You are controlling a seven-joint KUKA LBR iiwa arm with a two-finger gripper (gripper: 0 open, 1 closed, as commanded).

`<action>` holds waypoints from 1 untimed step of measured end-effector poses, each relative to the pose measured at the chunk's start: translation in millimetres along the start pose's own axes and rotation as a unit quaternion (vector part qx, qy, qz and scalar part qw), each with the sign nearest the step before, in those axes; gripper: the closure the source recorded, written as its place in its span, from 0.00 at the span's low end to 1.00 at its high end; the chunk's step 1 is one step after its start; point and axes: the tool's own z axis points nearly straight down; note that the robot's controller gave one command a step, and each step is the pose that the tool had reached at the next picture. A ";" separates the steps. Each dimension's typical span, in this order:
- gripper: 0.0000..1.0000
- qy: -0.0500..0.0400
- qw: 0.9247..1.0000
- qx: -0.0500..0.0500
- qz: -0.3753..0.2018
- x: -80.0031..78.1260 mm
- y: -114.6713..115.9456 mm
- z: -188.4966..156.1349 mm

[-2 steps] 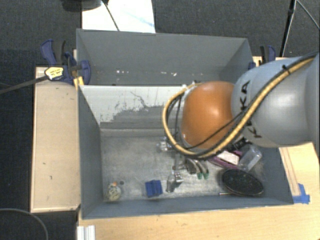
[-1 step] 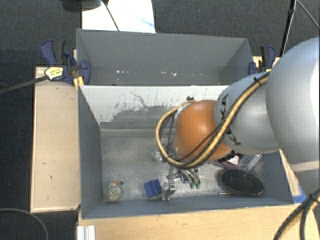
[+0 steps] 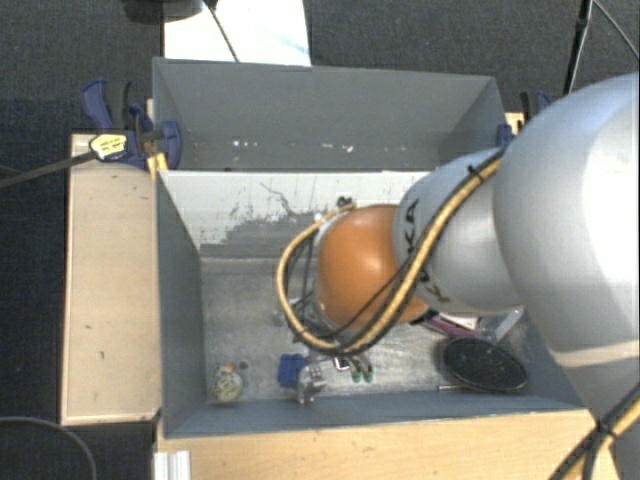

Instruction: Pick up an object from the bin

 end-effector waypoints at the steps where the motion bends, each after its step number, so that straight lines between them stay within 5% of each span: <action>1: 1.00 0.008 1.000 0.001 0.004 3.8 -1.5 0.7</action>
Offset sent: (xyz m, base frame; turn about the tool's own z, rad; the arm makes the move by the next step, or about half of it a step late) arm 0.0000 0.0000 0.0000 0.0000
